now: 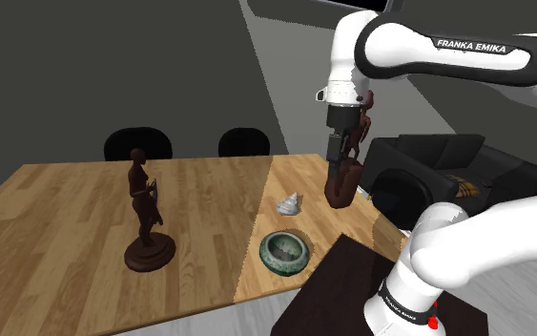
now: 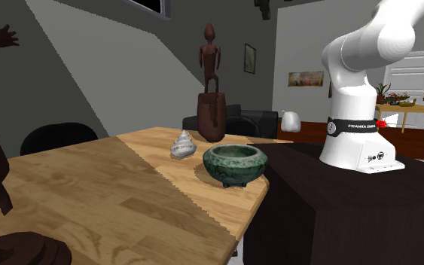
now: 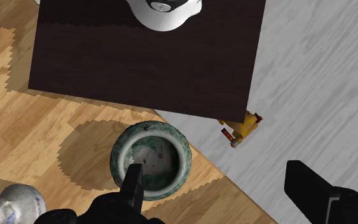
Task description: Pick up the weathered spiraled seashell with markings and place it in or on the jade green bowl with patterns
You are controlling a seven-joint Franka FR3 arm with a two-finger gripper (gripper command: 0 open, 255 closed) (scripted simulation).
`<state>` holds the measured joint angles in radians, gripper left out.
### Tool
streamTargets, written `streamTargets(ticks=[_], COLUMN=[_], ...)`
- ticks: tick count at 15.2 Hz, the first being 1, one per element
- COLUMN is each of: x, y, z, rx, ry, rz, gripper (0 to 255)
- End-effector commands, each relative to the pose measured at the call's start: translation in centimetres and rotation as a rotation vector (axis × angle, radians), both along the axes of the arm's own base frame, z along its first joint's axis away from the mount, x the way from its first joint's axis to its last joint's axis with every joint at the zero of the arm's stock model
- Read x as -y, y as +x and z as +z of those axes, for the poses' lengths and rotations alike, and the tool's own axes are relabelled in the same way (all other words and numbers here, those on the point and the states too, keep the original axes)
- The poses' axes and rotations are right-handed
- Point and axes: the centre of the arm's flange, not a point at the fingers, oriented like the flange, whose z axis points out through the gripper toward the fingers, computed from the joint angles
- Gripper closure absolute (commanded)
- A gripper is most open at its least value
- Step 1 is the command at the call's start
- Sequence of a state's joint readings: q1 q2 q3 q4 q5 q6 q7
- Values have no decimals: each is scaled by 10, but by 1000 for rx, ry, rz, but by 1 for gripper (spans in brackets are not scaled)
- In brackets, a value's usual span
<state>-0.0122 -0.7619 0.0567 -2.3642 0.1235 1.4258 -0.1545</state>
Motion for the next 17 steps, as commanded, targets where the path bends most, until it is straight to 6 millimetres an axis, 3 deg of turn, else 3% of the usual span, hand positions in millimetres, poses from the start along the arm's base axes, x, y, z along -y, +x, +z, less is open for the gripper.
streamTargets(ticks=[1, 17], x=[0, 155], y=[0, 120], z=[0, -121], rx=[0, -96], ry=[0, 99], rz=[0, 54], gripper=[0, 0])
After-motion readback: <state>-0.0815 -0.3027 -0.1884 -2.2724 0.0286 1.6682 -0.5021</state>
